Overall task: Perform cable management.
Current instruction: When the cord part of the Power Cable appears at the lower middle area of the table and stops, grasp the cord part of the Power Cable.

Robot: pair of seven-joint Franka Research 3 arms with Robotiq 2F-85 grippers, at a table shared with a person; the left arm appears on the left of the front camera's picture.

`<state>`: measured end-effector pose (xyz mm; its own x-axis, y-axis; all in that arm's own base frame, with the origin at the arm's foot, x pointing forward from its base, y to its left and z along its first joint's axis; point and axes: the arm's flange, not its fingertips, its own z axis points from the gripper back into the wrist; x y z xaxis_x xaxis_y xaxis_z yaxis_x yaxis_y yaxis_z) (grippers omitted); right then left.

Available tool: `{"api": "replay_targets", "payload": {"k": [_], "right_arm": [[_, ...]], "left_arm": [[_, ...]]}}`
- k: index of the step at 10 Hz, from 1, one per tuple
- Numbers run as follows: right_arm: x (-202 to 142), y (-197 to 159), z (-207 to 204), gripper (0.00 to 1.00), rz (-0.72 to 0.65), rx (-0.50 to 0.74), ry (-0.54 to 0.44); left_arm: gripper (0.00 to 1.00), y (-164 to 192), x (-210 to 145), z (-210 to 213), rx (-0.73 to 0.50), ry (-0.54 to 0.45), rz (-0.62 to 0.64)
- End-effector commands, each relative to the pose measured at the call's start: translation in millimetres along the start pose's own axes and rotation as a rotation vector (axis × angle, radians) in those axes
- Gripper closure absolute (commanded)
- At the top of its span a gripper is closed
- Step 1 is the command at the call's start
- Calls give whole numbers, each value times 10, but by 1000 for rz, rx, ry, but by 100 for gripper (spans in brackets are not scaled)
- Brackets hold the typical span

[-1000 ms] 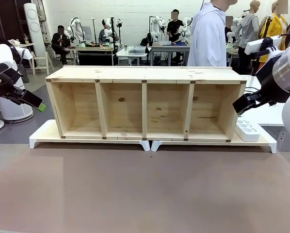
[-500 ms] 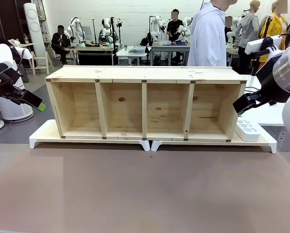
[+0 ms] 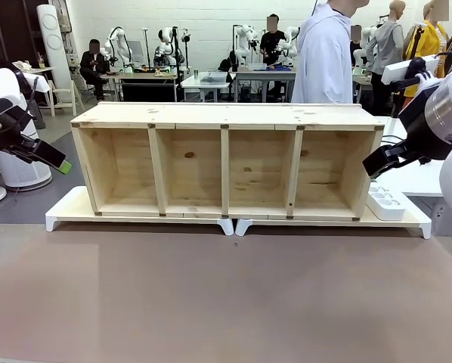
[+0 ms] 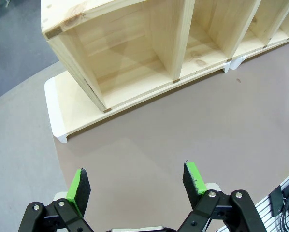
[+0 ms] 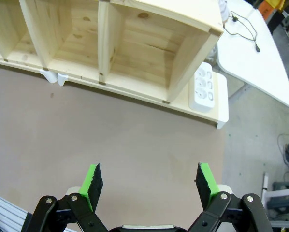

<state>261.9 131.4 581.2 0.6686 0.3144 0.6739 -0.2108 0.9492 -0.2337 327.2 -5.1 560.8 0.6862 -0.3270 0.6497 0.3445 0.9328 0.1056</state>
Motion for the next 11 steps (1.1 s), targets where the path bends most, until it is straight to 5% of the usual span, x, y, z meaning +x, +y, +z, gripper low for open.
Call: {"api": "replay_targets", "payload": {"k": [1, 11], "right_arm": [[9, -17, -27, 0, -4, -3, 0], [9, -17, -27, 0, -4, -3, 0]], "left_arm": [[0, -5, 1, -5, -2, 1, 15], [0, -5, 1, -5, -2, 1, 15]]}}
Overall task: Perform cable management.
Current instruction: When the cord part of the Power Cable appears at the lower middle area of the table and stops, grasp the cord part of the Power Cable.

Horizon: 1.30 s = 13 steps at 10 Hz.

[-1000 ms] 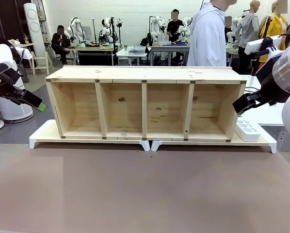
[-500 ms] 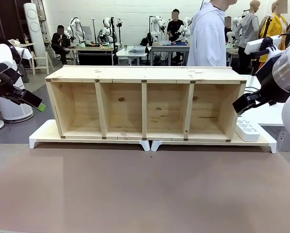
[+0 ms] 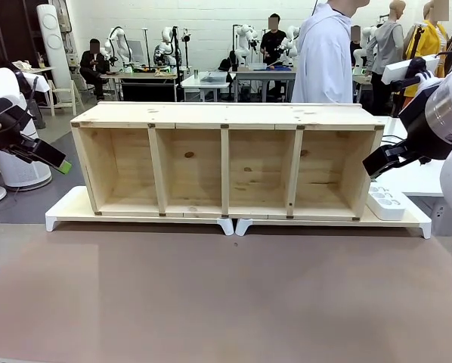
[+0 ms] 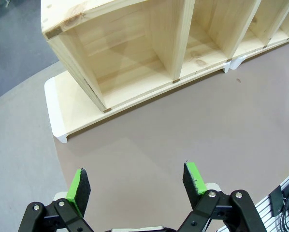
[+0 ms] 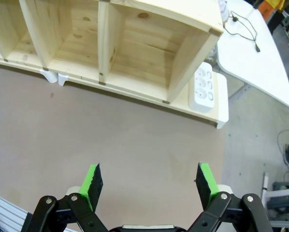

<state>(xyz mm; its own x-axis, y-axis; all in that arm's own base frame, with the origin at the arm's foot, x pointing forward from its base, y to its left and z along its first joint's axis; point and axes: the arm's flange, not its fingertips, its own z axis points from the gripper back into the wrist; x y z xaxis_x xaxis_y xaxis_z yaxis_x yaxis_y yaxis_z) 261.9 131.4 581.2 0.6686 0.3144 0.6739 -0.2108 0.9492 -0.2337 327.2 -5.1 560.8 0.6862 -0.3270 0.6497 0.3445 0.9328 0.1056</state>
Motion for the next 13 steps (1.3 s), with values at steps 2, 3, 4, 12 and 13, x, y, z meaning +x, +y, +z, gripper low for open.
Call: {"api": "replay_targets", "payload": {"k": [2, 3, 4, 12, 13], "right_arm": [[9, -17, -27, 0, -4, -3, 0], [9, -17, -27, 0, -4, -3, 0], [9, -17, -27, 0, -4, -3, 0], [9, -17, -27, 0, -4, -3, 0], [9, -17, -27, 0, -4, -3, 0]], "left_arm": [[0, -5, 1, -5, -2, 1, 15], [0, -5, 1, -5, -2, 1, 15], [0, -5, 1, -5, -2, 1, 15], [0, -5, 1, -5, -2, 1, 15], [0, -5, 1, -5, -2, 1, 15]]}}
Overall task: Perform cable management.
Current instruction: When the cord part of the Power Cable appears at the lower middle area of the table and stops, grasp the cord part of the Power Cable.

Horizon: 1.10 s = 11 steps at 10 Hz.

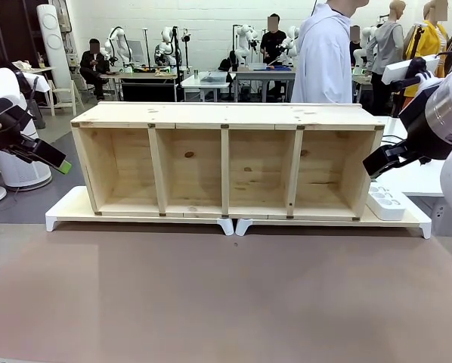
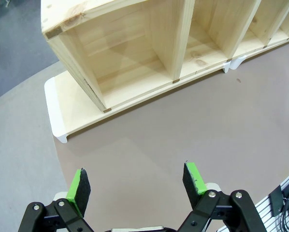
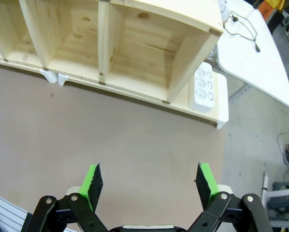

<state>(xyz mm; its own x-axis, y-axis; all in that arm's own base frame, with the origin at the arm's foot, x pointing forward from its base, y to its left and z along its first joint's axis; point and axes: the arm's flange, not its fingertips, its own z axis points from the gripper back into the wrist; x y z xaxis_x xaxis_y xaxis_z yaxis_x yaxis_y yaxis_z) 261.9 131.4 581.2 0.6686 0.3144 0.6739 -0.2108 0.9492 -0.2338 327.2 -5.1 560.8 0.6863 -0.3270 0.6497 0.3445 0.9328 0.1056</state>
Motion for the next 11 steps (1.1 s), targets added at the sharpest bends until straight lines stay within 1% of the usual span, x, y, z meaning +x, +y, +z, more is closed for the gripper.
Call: {"api": "replay_targets", "payload": {"k": [1, 11], "right_arm": [[9, -17, -27, 0, -4, -3, 0], [9, -17, -27, 0, -4, -3, 0]], "left_arm": [[0, -5, 1, -5, -2, 1, 15], [0, -5, 1, -5, -2, 1, 15]]}}
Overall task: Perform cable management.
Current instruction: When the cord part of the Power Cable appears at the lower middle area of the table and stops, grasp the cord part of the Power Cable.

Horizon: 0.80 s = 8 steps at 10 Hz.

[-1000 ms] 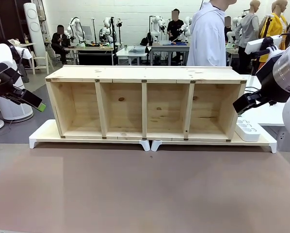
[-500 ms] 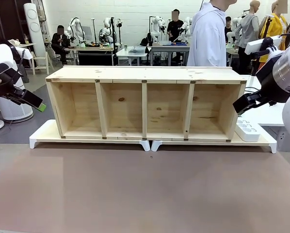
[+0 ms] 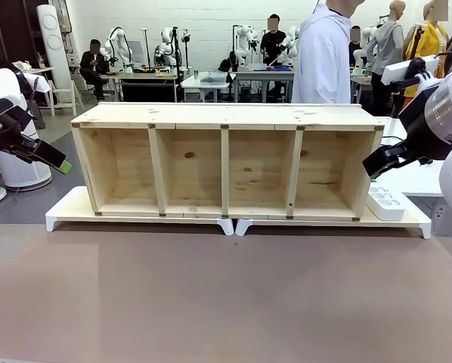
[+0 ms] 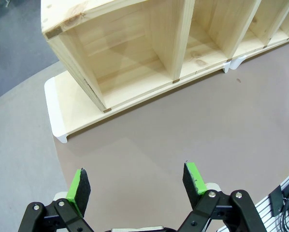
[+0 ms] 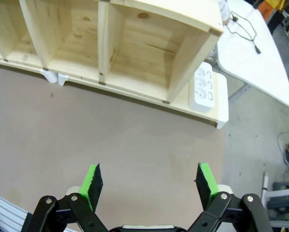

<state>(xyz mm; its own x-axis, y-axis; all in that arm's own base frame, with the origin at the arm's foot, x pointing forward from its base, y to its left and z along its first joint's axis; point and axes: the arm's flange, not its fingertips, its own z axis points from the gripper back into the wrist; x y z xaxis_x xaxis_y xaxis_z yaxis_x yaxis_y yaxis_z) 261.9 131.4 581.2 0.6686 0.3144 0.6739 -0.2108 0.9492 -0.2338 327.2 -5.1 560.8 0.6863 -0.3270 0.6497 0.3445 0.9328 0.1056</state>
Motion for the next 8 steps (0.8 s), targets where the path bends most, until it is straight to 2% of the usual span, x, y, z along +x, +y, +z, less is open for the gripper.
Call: {"api": "replay_targets", "payload": {"k": [1, 8], "right_arm": [[9, -17, -27, 0, -4, -3, 0], [9, -17, -27, 0, -4, -3, 0]], "left_arm": [[0, -5, 1, -5, -2, 1, 15], [0, -5, 1, -5, -2, 1, 15]]}}
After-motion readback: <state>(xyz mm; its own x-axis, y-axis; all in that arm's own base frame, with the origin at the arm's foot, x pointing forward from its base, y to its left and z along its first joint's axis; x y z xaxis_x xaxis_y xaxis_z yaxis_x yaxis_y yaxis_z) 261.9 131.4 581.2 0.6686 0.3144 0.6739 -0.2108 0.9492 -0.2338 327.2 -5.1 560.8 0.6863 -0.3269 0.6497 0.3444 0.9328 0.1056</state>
